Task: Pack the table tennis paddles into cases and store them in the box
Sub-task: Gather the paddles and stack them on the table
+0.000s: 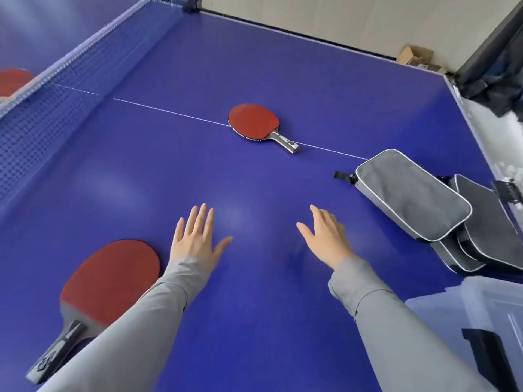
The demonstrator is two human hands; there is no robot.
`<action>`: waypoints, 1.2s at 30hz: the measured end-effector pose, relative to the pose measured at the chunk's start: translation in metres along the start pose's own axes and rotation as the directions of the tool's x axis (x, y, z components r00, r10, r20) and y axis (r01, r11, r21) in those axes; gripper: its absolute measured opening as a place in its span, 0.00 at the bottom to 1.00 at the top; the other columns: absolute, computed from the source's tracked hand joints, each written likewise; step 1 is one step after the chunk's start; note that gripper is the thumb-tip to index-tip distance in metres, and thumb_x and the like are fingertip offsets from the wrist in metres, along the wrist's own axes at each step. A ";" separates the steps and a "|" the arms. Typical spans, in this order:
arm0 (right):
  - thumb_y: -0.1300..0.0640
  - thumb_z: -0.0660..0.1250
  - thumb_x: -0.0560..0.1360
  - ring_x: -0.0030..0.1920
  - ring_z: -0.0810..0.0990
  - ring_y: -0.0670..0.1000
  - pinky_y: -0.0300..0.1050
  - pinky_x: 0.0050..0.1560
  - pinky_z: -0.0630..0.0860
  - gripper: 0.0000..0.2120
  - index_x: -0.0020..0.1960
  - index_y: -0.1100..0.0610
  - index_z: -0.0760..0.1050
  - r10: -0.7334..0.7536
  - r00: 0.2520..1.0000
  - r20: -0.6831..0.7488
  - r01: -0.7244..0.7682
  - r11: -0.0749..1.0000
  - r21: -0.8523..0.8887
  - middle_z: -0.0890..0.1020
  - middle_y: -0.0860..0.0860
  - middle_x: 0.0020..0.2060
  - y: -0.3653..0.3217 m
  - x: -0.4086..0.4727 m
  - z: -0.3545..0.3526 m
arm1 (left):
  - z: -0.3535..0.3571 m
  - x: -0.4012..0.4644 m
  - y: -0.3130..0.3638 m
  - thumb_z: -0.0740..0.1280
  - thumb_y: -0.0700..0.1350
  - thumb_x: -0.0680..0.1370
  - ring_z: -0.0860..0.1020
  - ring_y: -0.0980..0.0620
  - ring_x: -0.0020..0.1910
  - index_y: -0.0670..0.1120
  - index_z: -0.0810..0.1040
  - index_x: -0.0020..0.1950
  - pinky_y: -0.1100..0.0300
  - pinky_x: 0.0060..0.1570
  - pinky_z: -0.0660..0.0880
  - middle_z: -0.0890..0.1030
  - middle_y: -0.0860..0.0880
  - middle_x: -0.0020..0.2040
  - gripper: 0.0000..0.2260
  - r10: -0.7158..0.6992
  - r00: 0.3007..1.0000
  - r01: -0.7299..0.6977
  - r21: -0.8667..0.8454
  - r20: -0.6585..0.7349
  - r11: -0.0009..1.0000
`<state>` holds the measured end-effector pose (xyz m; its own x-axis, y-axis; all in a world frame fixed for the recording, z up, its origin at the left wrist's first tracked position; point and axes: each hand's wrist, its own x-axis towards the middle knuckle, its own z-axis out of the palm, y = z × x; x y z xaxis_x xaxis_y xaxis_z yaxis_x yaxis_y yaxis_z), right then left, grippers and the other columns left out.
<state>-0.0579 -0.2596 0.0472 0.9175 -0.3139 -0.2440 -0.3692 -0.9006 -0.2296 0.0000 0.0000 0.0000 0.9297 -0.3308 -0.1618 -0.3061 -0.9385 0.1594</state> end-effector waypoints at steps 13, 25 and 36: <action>0.47 0.55 0.80 0.73 0.58 0.53 0.51 0.68 0.60 0.28 0.75 0.57 0.53 0.003 0.990 -0.141 -0.001 1.000 0.017 0.61 0.52 0.73 -0.030 0.134 0.025 | 0.050 0.079 -0.047 0.42 0.68 0.75 0.46 0.51 0.77 0.44 0.52 0.77 0.47 0.75 0.44 0.50 0.50 0.78 0.38 -0.040 0.992 0.045 0.037 -0.118 0.998; 0.45 0.58 0.79 0.69 0.63 0.58 0.56 0.64 0.63 0.28 0.73 0.59 0.59 0.089 0.959 -0.270 -0.097 0.995 -0.017 0.67 0.57 0.68 -0.036 0.281 0.020 | 0.055 0.084 -0.049 0.47 0.66 0.75 0.53 0.50 0.76 0.43 0.60 0.75 0.45 0.73 0.51 0.57 0.49 0.77 0.37 -0.053 0.990 0.059 0.043 -0.134 0.997; 0.50 0.65 0.72 0.45 0.72 0.54 0.48 0.42 0.70 0.15 0.53 0.58 0.67 0.073 0.989 -0.129 -0.030 0.952 0.305 0.74 0.51 0.47 -0.054 0.271 0.019 | 0.054 0.081 -0.049 0.47 0.66 0.75 0.54 0.50 0.76 0.44 0.60 0.75 0.45 0.72 0.52 0.58 0.48 0.77 0.36 -0.056 0.988 0.064 0.051 -0.145 0.997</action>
<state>0.2075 -0.2899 -0.0244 0.8997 -0.4145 -0.1369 -0.4242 -0.7561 -0.4984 0.0797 0.0134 -0.0733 0.9651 -0.2603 -0.0279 -0.2565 -0.9615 0.0990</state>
